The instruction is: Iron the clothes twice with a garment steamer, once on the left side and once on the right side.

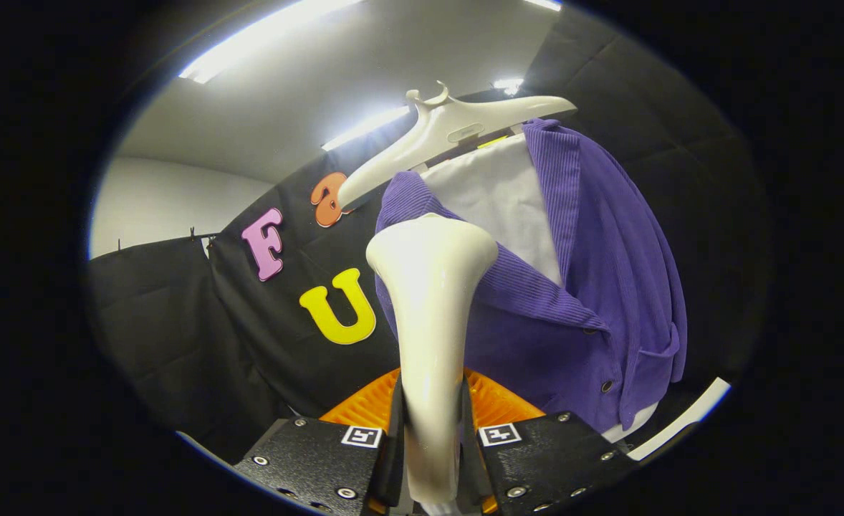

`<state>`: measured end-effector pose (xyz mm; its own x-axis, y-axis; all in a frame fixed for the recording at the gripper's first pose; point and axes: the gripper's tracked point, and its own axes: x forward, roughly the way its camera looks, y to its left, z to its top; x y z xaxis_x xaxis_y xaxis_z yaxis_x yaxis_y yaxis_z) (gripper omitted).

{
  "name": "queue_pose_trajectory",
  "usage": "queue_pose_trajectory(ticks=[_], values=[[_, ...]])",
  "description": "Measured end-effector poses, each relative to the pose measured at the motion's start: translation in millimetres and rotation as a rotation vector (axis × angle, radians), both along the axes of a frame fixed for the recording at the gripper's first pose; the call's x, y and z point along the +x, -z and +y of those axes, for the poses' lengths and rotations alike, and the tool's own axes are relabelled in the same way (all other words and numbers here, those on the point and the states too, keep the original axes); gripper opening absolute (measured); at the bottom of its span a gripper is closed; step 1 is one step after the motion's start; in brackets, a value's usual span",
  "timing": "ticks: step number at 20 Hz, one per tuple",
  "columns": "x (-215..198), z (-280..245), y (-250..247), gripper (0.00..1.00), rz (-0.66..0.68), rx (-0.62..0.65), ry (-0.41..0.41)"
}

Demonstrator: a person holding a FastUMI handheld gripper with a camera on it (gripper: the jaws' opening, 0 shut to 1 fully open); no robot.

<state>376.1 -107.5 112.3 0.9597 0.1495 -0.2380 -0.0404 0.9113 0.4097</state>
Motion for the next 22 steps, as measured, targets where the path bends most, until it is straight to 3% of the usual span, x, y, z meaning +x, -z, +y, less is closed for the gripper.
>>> queue_pose_trajectory(ticks=[22], values=[[-48.9,-27.3,161.2,0.35,0.302,-0.051,0.043]])
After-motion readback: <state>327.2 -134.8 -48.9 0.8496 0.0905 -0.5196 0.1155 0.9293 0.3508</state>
